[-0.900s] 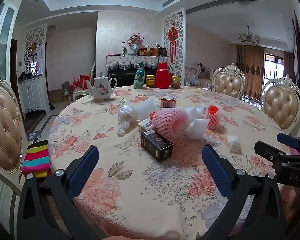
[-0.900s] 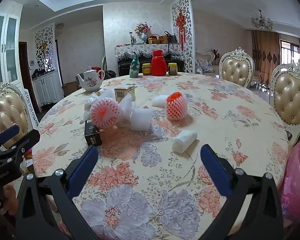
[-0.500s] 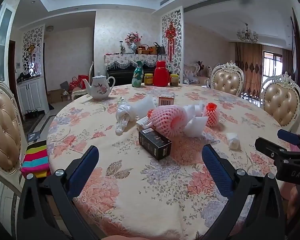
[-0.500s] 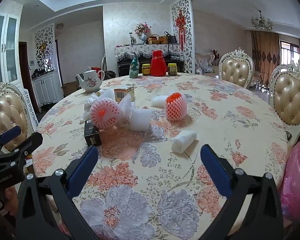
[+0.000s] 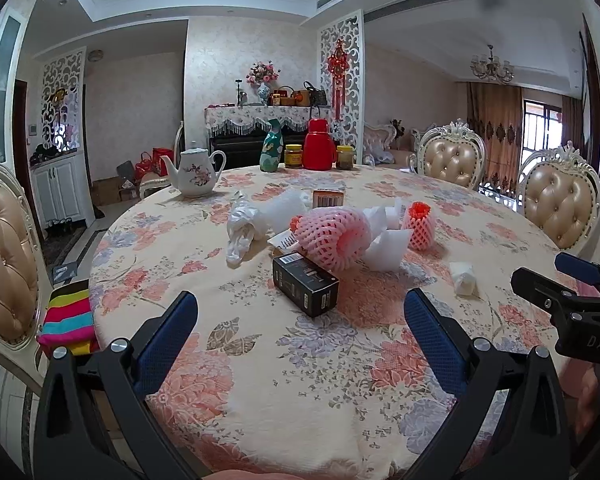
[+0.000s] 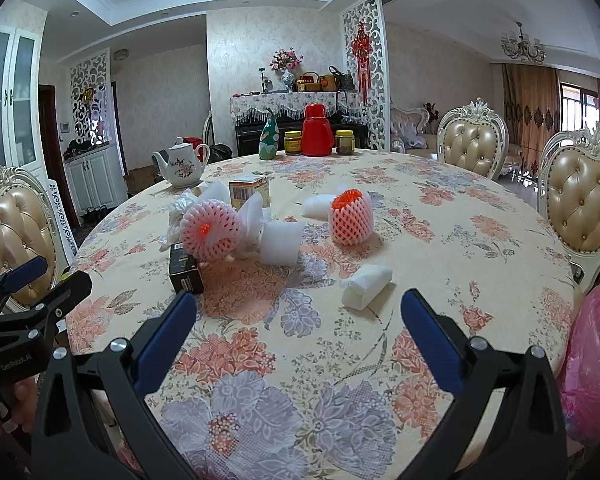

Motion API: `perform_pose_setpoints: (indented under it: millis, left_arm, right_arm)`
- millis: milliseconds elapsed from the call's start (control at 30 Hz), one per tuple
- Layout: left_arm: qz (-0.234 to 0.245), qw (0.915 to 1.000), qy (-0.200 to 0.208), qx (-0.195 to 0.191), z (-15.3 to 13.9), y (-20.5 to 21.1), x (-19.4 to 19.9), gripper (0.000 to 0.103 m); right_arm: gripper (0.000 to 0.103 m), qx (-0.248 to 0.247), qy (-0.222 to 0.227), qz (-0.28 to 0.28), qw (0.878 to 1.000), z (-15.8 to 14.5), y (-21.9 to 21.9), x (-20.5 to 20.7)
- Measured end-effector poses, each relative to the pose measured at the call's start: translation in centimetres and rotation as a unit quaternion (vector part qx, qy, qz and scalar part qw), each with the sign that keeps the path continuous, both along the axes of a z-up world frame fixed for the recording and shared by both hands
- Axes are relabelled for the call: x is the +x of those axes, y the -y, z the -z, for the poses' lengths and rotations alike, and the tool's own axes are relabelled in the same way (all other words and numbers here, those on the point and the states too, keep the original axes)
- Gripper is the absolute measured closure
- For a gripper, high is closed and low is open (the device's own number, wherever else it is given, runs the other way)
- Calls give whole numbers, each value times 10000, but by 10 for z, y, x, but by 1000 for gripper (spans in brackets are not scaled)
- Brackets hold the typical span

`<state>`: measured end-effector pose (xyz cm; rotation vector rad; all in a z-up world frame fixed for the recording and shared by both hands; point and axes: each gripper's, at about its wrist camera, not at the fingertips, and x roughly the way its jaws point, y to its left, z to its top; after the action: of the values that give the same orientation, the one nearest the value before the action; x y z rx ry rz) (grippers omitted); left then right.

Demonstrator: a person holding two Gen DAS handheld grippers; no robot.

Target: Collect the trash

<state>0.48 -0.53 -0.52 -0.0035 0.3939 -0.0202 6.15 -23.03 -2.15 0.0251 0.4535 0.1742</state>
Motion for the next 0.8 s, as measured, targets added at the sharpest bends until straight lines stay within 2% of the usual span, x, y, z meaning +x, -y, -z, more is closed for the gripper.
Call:
perform_pose_setpoints:
  millis: [800]
  left_arm:
    - [17,10000,10,-9,-1,0,-2,6]
  right_arm:
    - [4,12,-27,12,10000,3,-1,-3]
